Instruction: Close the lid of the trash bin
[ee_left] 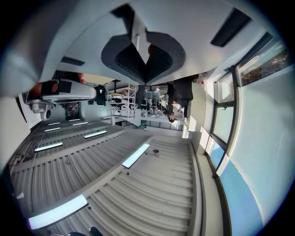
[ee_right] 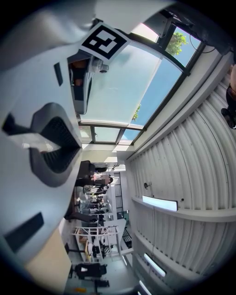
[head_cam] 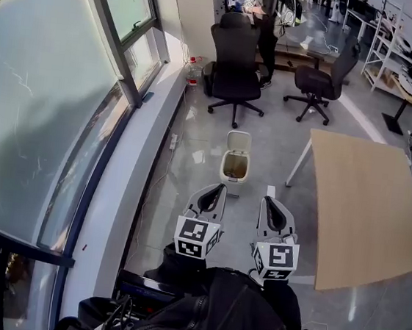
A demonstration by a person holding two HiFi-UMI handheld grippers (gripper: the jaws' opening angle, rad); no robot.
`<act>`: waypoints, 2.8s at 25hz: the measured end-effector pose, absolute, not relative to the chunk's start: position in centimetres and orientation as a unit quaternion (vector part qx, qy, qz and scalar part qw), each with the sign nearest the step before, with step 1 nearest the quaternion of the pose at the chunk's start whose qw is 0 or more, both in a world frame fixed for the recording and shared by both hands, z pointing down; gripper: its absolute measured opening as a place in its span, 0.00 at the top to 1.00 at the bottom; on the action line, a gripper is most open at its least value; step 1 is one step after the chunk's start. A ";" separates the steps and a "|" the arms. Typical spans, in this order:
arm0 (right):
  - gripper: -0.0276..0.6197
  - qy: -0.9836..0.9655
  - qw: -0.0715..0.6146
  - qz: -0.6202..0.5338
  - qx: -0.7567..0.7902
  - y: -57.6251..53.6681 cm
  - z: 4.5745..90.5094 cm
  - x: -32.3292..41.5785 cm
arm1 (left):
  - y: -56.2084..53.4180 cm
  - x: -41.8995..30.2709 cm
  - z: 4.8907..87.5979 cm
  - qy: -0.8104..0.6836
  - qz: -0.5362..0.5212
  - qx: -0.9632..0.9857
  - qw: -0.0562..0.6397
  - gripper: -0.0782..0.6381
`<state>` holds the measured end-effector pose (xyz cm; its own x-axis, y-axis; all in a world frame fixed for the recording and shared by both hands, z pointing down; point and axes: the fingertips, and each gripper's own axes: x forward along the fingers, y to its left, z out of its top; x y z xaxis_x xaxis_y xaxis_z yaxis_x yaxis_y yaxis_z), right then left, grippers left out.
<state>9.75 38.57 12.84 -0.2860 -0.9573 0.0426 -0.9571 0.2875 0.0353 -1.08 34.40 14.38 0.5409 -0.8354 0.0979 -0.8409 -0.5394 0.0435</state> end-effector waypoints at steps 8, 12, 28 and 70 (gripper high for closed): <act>0.95 -0.800 0.040 0.029 0.598 39.9 15.2 13.1 | 35.6 2.5 16.4 -0.471 0.049 0.879 0.059 0.89; 0.95 -0.801 0.047 0.045 0.595 40.6 17.0 14.3 | 36.4 4.0 18.0 -0.467 0.061 0.880 0.067 0.89; 0.95 -0.803 0.056 0.043 0.592 34.8 17.2 11.7 | 30.6 2.0 18.4 -0.462 0.056 0.882 0.072 0.89; 0.95 -0.829 0.088 0.044 0.550 15.3 19.3 1.4 | 11.6 -8.4 21.8 -0.500 0.062 0.856 0.113 0.89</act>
